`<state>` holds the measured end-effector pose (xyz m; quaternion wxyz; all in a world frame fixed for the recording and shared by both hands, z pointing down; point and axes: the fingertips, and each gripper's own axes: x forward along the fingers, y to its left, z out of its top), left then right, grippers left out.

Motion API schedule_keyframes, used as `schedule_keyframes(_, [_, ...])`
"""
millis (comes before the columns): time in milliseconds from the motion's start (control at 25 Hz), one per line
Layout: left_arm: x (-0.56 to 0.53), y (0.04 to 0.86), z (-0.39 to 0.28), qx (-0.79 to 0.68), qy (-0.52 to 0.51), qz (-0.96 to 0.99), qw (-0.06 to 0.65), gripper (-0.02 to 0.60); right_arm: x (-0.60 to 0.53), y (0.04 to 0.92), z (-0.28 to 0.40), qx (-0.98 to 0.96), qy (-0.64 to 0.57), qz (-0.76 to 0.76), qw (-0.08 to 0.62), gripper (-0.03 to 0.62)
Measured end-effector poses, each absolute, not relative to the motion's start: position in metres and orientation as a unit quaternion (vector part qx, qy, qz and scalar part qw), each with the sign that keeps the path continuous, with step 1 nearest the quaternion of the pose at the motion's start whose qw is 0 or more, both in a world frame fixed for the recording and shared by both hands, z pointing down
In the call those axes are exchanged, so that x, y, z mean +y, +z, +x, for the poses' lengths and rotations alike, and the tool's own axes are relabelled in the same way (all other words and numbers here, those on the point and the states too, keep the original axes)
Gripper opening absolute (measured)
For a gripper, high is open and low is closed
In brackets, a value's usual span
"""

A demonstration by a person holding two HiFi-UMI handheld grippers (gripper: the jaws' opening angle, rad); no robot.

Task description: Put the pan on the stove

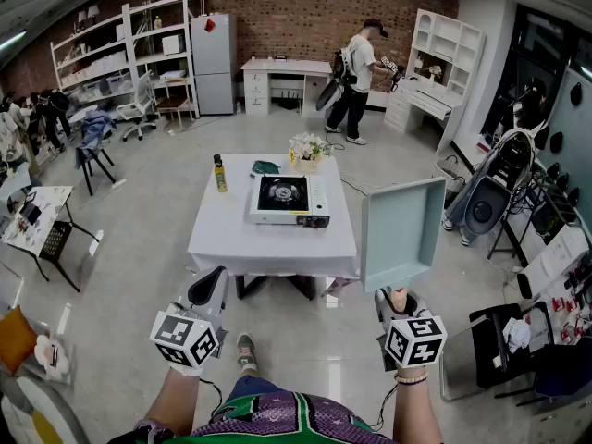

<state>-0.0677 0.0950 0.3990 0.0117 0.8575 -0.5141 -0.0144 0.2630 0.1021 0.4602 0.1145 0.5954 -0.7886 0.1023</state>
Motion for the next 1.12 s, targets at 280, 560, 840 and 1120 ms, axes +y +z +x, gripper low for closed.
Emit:
schedule_keyframes(280, [0.106,0.403,-0.063,-0.513,-0.012,0.858,0.014,0.018,0.110,0.460,0.268,-0.787,0.093,0.598,0.117,0.121])
schedule_keyframes(560, [0.109,0.406,-0.063,-0.514,-0.009,0.857,0.017,0.018,0.111,0.462,0.268,-0.790,0.101,0.594,0.111,0.121])
schedule_keyframes(840, [0.111,0.407,-0.065,-0.515,-0.011,0.857,0.019,0.018,0.112,0.458,0.267,-0.793,0.103,0.592,0.104,0.123])
schedule_keyframes(1120, [0.108,0.409,-0.071,-0.513,-0.011,0.858,0.023,0.018,0.108,0.457,0.260,-0.794,0.106,0.590,0.103,0.123])
